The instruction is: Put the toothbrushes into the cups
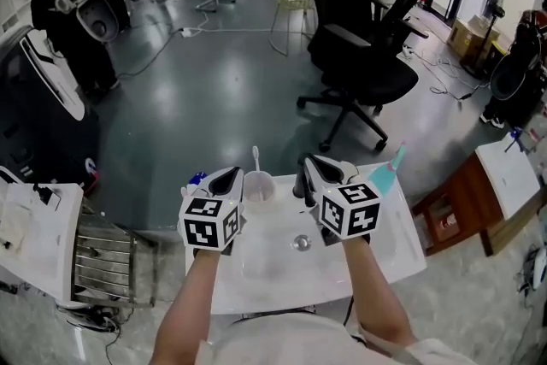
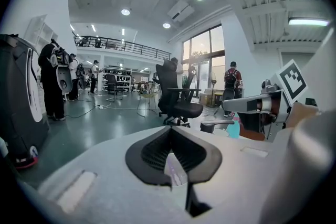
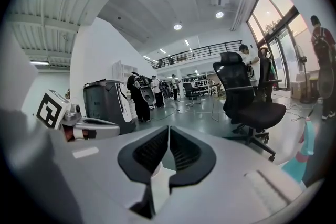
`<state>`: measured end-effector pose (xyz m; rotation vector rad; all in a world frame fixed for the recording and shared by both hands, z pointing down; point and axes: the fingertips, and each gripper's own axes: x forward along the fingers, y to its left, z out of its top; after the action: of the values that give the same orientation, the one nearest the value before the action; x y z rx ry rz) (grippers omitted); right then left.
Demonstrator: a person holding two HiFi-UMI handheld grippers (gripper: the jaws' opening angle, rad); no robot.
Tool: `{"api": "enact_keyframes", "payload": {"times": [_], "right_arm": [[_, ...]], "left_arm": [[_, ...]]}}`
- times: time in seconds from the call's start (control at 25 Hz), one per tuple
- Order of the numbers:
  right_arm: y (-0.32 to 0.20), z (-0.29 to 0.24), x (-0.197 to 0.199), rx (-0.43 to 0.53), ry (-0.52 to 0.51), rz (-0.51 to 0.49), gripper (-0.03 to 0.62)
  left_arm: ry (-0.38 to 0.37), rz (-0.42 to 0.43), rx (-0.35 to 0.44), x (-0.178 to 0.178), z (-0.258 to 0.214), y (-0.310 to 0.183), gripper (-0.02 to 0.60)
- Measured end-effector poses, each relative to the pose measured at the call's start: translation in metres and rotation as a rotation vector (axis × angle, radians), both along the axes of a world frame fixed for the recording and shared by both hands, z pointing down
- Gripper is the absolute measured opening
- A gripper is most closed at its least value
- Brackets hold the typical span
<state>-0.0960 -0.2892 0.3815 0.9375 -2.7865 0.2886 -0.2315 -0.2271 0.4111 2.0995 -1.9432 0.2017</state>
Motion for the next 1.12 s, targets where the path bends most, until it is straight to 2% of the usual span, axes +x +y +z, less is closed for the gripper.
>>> {"api": "enact_keyframes", "payload": {"times": [0.56, 1.12], "right_arm": [[-0.008, -0.003, 0.021, 0.023, 0.003, 0.037, 0.029], [-0.007, 0.002, 0.067, 0.029, 0.030, 0.173, 0.095]], "left_arm": [[-0.006, 0.045, 0.008, 0.024, -0.006, -0.015, 0.004], [-0.005, 0.197, 0.020, 0.072, -0.007, -0.036, 0.005]]}}
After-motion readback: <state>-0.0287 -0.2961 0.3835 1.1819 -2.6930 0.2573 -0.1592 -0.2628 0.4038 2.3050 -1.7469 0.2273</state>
